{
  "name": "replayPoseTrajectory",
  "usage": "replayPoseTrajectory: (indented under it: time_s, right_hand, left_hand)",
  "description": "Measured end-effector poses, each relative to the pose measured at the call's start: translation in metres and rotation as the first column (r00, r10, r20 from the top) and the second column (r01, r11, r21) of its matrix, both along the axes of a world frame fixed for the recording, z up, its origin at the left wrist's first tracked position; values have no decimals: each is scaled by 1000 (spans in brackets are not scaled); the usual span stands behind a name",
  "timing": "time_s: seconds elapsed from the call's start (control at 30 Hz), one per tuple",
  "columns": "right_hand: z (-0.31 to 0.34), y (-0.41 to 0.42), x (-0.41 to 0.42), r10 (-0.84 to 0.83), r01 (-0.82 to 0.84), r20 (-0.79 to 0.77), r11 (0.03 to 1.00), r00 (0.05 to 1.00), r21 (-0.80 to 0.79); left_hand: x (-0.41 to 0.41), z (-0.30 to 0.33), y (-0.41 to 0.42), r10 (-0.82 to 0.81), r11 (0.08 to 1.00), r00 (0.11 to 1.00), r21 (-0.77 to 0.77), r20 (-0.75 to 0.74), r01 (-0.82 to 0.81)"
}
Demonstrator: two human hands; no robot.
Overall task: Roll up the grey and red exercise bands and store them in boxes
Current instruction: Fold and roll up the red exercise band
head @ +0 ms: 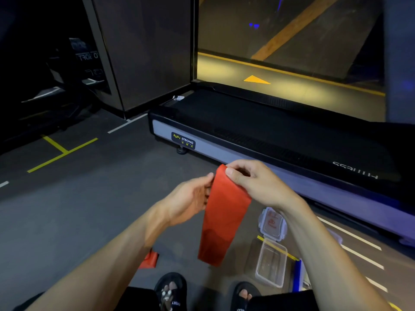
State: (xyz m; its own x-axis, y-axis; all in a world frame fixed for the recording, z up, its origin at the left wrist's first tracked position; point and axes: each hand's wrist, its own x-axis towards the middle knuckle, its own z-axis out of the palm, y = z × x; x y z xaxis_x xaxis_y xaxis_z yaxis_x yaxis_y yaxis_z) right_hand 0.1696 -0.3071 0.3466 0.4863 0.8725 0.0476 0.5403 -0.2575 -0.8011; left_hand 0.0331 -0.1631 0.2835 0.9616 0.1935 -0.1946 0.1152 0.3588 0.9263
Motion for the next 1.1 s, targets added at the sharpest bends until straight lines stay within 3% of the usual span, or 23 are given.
replayPoseTrajectory:
  time_s: [0.2,0.3,0.43,0.6,0.8,0.97,1.1]
  right_hand:
    - [5,0,-1,156,-155,-16,986,988,58]
    - [6,1,-1,193,-193,2,978,981,80]
    - [8,3,-2,235,-238,38,969,971,70]
    - [7,4,-1,205,-207,31,975,978,82]
    - [8,2,-3,189,-192,45,979,981,74]
    - [14,-5,-3,207,-209,25,972,978,106]
    - [16,-7,-2,236,-240,46,964,971,115]
  left_hand:
    - [-7,-1,14,-220,968,972,-106,87,228]
    - [-8,-1,13,-221,970,972,-90,76,227]
    - [-6,-5,15,-263,941,964,-212,41,265]
    - [-7,-1,15,-316,915,948,-252,33,314]
    - [-11,10,2,-309,941,949,-126,64,315]
    - [-11,8,13,-246,937,962,-225,115,266]
    - [-15,-2,18,-171,985,982,9,75,171]
